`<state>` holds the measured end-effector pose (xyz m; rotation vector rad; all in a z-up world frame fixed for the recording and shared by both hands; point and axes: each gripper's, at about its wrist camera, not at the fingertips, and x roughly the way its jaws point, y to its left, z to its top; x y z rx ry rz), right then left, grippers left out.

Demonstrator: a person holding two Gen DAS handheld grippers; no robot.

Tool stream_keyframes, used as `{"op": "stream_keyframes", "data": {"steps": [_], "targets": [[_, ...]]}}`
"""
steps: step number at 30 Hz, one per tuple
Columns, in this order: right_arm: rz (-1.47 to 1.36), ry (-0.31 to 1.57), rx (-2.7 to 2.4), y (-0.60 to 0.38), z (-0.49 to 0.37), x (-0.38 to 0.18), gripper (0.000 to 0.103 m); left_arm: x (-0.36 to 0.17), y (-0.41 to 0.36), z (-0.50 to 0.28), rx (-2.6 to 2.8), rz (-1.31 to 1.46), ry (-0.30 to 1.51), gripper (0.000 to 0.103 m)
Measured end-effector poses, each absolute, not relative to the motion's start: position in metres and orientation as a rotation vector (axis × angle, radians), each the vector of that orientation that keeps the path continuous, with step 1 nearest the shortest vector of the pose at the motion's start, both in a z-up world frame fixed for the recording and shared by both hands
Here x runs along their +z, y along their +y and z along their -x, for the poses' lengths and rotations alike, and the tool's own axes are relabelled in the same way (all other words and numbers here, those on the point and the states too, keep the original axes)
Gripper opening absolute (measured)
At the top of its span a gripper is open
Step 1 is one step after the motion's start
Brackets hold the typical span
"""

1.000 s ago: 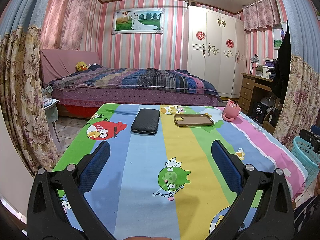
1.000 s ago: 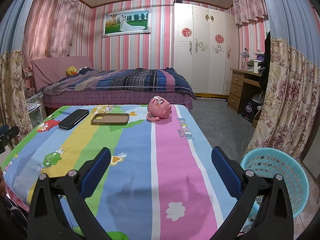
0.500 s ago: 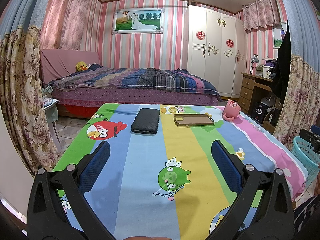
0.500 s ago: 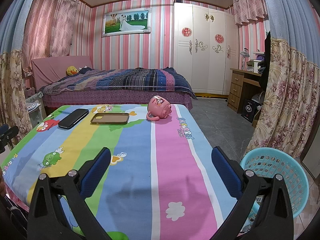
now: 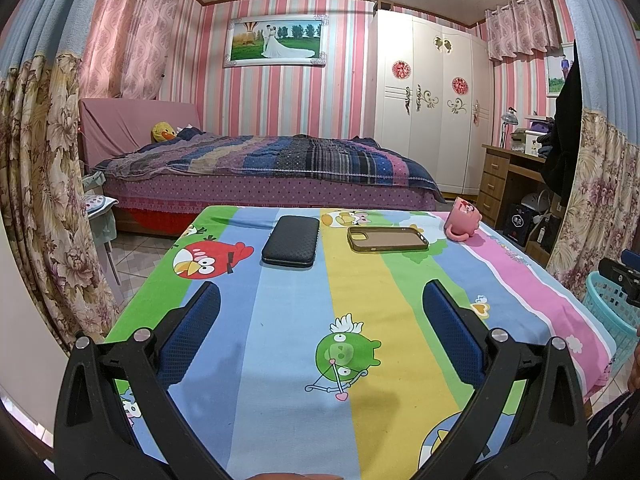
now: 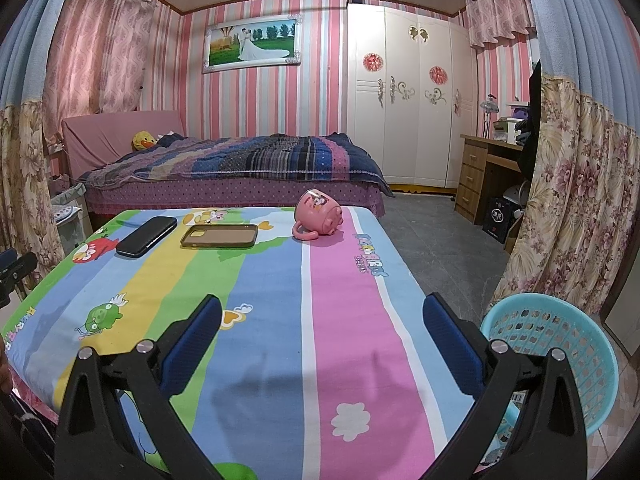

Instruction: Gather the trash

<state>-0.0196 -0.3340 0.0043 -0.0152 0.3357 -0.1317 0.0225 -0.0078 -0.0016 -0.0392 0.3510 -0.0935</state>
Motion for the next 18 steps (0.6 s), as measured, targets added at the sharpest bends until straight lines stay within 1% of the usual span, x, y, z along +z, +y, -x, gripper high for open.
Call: {"op": "stream_keyframes", "data": {"steps": [18], "targets": [[0.021,0.336,-0.13,-0.3378,0.0211,0.0026,0.098,-0.0013,-0.0071,-0.0224,-0.094,0.04,0.35,0.098]]}}
